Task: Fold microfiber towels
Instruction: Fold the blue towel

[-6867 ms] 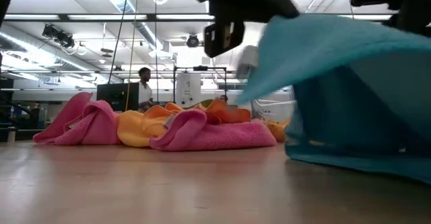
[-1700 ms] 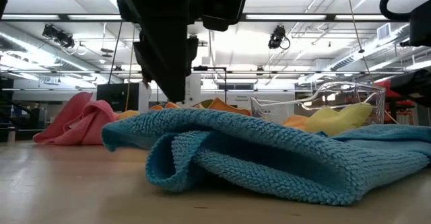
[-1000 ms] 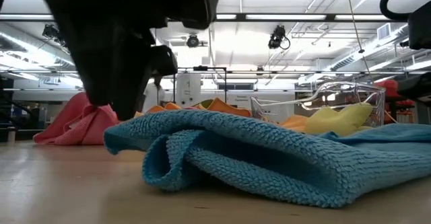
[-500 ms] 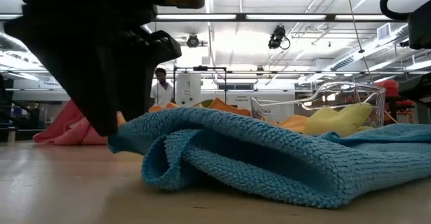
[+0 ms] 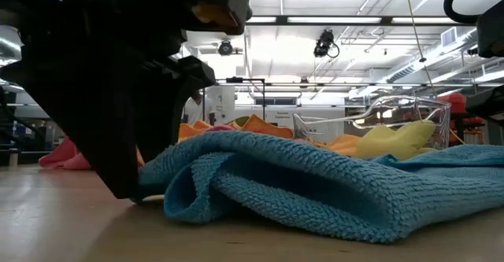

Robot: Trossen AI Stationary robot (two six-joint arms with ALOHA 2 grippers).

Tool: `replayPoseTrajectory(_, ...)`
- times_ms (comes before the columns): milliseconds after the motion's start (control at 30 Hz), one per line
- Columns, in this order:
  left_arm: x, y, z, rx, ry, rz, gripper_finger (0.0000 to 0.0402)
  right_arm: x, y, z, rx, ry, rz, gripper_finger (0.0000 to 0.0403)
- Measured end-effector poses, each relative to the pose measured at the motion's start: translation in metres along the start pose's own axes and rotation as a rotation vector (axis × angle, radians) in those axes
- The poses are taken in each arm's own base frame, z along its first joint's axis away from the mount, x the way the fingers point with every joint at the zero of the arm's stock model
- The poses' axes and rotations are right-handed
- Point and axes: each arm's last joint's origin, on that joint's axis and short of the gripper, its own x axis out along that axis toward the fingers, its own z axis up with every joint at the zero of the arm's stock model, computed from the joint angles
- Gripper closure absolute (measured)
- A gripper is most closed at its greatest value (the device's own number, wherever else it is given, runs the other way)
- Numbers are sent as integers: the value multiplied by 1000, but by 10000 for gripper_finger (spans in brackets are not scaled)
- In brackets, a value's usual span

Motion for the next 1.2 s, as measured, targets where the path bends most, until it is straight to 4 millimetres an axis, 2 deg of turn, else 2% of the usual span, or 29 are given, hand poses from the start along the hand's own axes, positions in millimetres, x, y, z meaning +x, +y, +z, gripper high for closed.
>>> replayPoseTrajectory(100, 0, -1, 1, 0, -8, 0, 240, 0, 0, 0, 7, -1, 1, 391)
replayPoseTrajectory(167, 0, -1, 1, 1, -10, -1, 261, 0, 0, 0, 7, -1, 0, 391)
replayPoseTrajectory(233, 0, -1, 1, 1, -10, 0, 294, 0, 0, 0, 6, -1, 0, 391)
replayPoseTrajectory(333, -2, 0, 0, -5, -5, -10, 365, 0, 0, 0, 13, -1, 4, 391)
replayPoseTrajectory(400, -9, 3, 1, -38, -5, -23, 388, -4, 1, 2, 14, 9, 27, 391)
replayPoseTrajectory(467, -26, 9, 1, -68, -7, -24, 384, -13, 3, 8, 15, -3, 62, 391)
replayPoseTrajectory(567, -58, 20, 2, -84, -51, -25, 377, -36, 5, 22, 4, -51, 117, 391)
replayPoseTrajectory(733, -129, 42, 2, -37, -242, -58, 393, -94, 2, 55, -8, -186, 249, 391)
replayPoseTrajectory(900, -188, 64, -6, -84, -432, -74, 377, -144, -9, 73, 3, -291, 360, 391)
replayPoseTrajectory(1100, -232, 68, -6, -31, -683, -153, 392, -180, -5, 84, -7, -353, 493, 391)
replayPoseTrajectory(1200, -246, 75, -14, -12, -718, -90, 391, -195, -8, 91, -40, -397, 453, 391)
